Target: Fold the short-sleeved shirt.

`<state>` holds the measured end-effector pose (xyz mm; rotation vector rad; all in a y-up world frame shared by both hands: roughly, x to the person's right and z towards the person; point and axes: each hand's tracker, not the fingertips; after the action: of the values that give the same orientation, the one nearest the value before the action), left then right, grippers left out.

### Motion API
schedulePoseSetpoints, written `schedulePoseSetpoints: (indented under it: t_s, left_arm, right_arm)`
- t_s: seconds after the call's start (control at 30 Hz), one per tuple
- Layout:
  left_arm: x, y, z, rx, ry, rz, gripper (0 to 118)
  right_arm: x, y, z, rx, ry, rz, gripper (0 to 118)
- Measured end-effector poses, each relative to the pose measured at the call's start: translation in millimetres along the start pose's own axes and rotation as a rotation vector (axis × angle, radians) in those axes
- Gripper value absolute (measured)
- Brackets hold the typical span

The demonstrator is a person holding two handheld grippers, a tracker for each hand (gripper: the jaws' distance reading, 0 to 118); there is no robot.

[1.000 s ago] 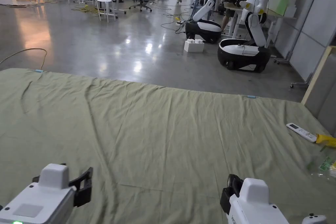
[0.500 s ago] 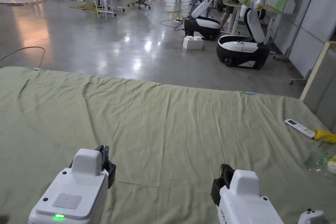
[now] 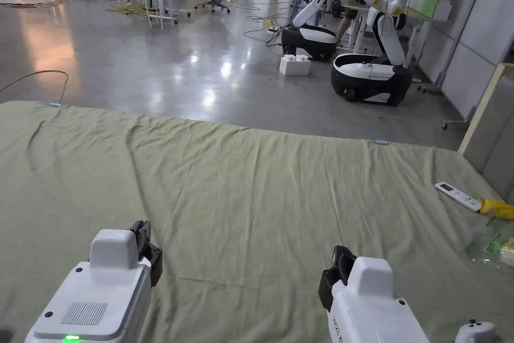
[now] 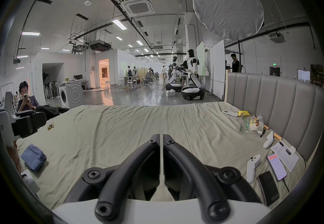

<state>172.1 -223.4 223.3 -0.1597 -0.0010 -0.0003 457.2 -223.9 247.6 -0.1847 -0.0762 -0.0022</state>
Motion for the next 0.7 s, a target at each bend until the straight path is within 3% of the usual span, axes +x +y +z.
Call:
schedulePoseSetpoints:
  t_s: [0.47,0.5,0.57,0.7]
  left_arm:
    - [-2.6,-2.1,-0.3,0.004,-0.004,-0.009,4]
    - [-3.5,-1.9,-0.4,0.003,0.002,-0.011,5]
    - [-4.2,-1.0,-1.2,0.003,0.003,-0.016,6]
    - [-4.8,-1.2,-1.3,0.008,0.027,-0.032,48]
  right_arm:
    - [0.0,-1.0,-0.2,0.005,-0.016,0.005,6]
    - [-0.2,-0.8,-0.3,0.006,-0.021,0.006,16]
    - [-0.8,-0.2,-1.6,0.006,-0.032,0.016,56]
    - [-0.5,0.2,-2.5,0.015,-0.043,0.002,71]
